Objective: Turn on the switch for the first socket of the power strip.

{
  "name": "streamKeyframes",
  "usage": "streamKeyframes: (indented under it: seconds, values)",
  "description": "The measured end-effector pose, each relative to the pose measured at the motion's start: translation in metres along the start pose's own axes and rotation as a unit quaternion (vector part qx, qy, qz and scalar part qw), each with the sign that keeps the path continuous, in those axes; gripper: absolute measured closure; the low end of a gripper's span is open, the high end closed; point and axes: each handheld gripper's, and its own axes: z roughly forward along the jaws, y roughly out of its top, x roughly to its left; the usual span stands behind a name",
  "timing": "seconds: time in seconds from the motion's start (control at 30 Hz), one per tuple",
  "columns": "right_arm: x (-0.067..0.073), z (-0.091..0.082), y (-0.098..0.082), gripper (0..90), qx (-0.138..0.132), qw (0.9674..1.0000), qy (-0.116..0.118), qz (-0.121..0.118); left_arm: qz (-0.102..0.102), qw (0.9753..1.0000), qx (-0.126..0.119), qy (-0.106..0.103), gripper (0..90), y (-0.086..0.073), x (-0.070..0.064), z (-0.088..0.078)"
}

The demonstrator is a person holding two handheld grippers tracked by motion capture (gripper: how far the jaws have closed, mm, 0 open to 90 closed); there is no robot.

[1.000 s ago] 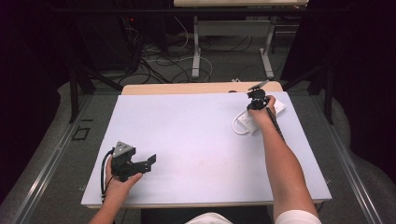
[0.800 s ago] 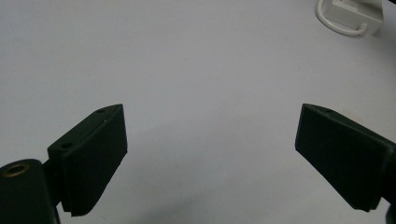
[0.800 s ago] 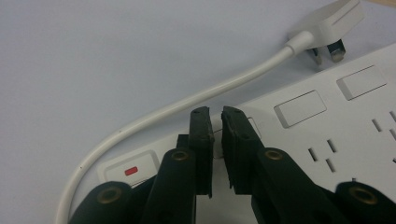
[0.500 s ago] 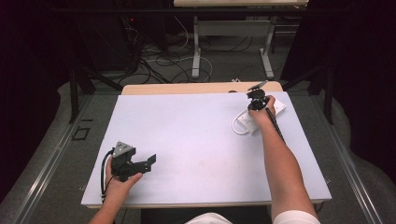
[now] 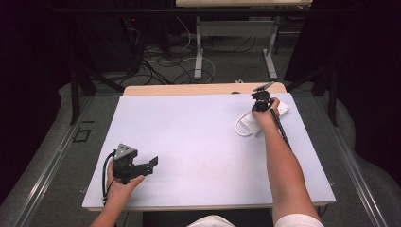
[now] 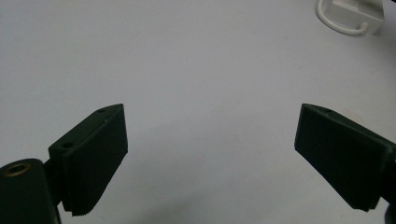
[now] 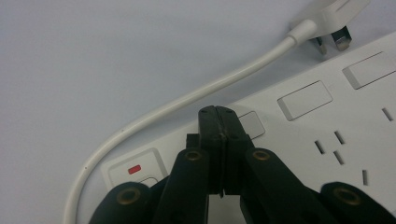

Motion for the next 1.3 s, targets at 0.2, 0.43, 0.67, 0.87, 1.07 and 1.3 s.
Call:
streamKeyframes:
  seconds: [0.2, 0.43, 0.67, 0.87, 1.07, 1.3]
  values:
    - [-0.001, 0.0, -0.001, 90.0, -0.005, 1.0, 0.004, 0.006, -0.001, 1.0, 0.002, -0.001, 9.4, -0.0004, 0.0001, 0.0011]
    - [-0.0005, -0.0001, -0.0014, 90.0, -0.007, 0.9999, 0.004, 0.012, 0.0, 1.0, 0.001, 0.0, 9.4, -0.0011, -0.0002, 0.0004]
    - [-0.0016, -0.0005, -0.0012, 87.0, -0.006, 0.9998, 0.009, 0.019, -0.002, 1.0, -0.002, 0.001, 9.4, -0.0009, 0.0, 0.0006]
    - [-0.0015, -0.0024, -0.001, 84.7, -0.007, 0.9996, 0.012, 0.023, 0.001, 1.0, -0.001, -0.001, 9.4, -0.0003, -0.001, 0.0023]
    - [-0.0009, -0.0072, 0.0002, 81.7, -0.011, 0.9995, 0.019, 0.024, 0.0, 1.0, -0.004, 0.0, 9.4, 0.0, -0.0018, 0.0038]
    - [0.0006, -0.0092, 0.0014, 76.5, -0.016, 0.9991, 0.029, 0.026, -0.001, 1.0, 0.001, -0.003, 9.4, 0.0004, -0.0013, 0.0041]
